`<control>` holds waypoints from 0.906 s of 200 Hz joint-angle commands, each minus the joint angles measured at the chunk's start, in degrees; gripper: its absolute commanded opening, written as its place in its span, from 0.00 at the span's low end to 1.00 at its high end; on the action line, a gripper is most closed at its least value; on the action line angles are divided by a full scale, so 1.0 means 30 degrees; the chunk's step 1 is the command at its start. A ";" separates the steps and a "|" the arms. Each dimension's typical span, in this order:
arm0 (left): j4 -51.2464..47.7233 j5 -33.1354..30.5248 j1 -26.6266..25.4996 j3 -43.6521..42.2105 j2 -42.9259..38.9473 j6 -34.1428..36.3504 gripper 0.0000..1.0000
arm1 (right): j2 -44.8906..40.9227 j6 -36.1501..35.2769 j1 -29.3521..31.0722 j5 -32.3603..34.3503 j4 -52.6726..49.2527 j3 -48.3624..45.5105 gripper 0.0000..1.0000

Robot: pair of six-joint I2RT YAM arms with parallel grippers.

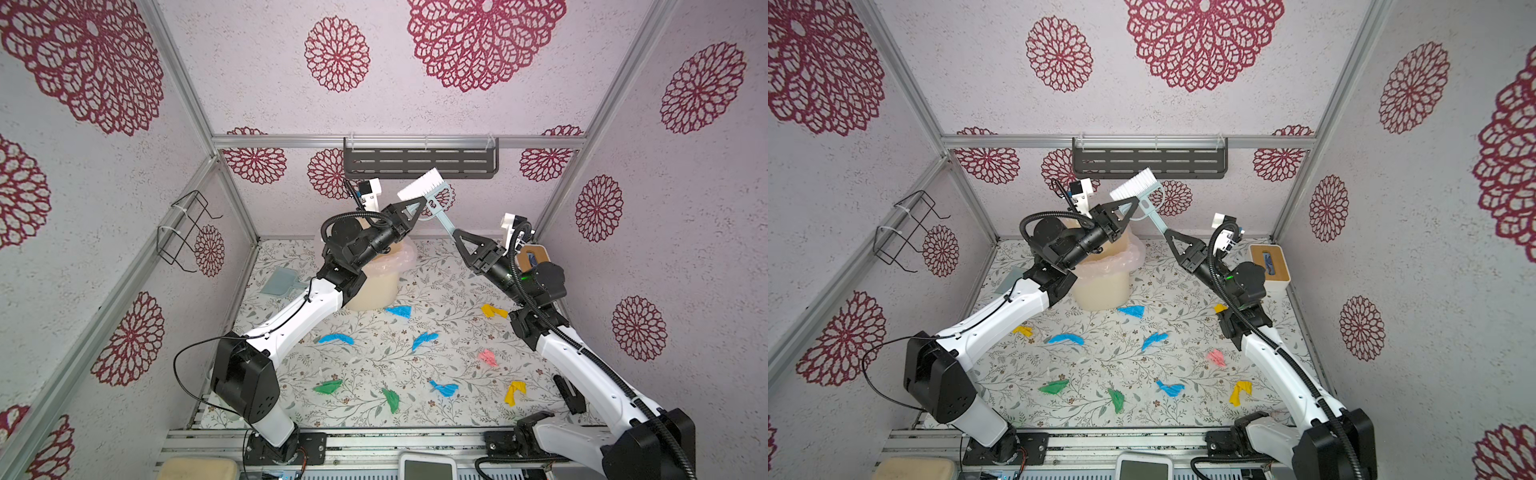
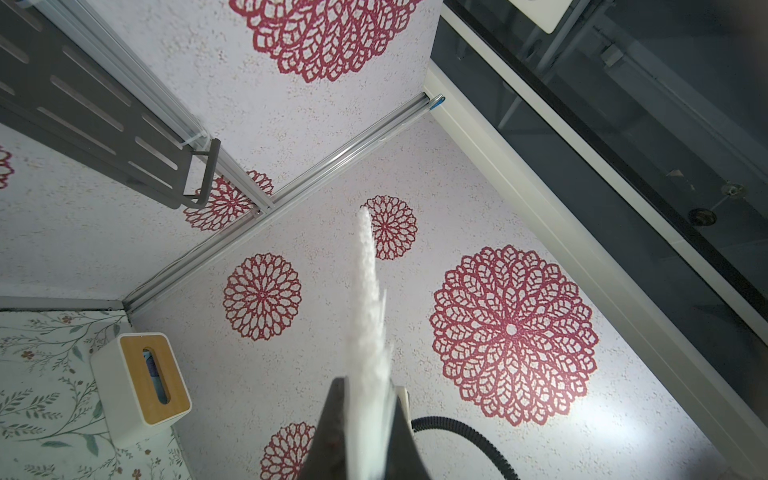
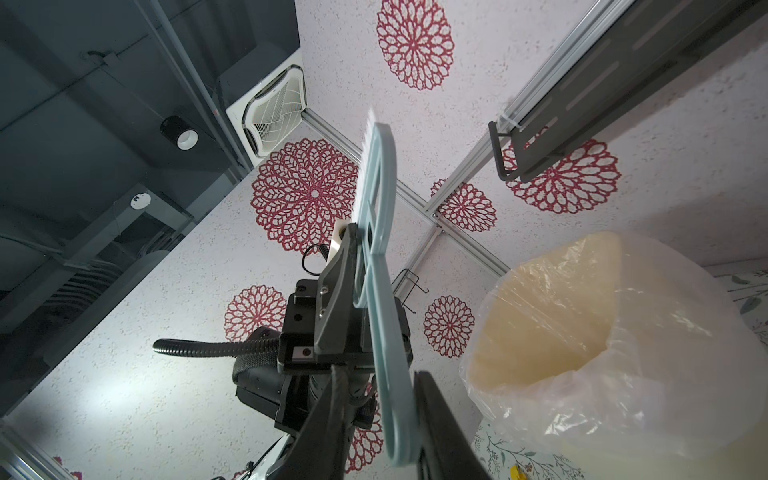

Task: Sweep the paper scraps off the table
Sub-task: 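Raise the teal brush upright with the right gripper while the left gripper withdraws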

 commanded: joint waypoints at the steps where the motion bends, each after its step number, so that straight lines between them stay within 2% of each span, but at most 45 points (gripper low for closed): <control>1: 0.0350 -0.0140 -0.0195 0.0400 0.0309 0.0295 0.00 | -0.0441 0.0285 -0.0096 -0.0225 0.1492 0.0172 0.26; 72: 0.0200 -0.0052 -0.0232 0.0489 0.0426 0.0275 0.00 | -0.0086 0.0520 -0.0165 -0.0616 0.1593 0.0555 0.10; 94: 0.0171 -0.0051 -0.0218 0.0474 0.0375 0.0288 0.00 | -0.0130 0.0630 -0.0223 -0.0627 0.1570 0.0529 0.00; 136: -0.0484 0.0004 -0.0192 0.0649 0.0310 0.0607 0.00 | -0.0093 0.0841 -0.0331 -0.0865 0.1884 0.0602 0.00; 145: -0.0622 0.0050 -0.0181 0.0693 0.0295 0.0687 0.13 | -0.0079 0.0872 -0.0357 -0.0954 0.1895 0.0663 0.00; 163: -0.1020 0.0038 -0.0093 0.0708 0.0099 0.0968 0.45 | -0.0158 0.0955 -0.0494 -0.0969 0.1899 0.0697 0.00; 181: -0.1566 -0.0004 0.0037 0.0665 -0.0220 0.1329 0.64 | -0.0306 0.0929 -0.0719 -0.0929 0.1619 0.0807 0.00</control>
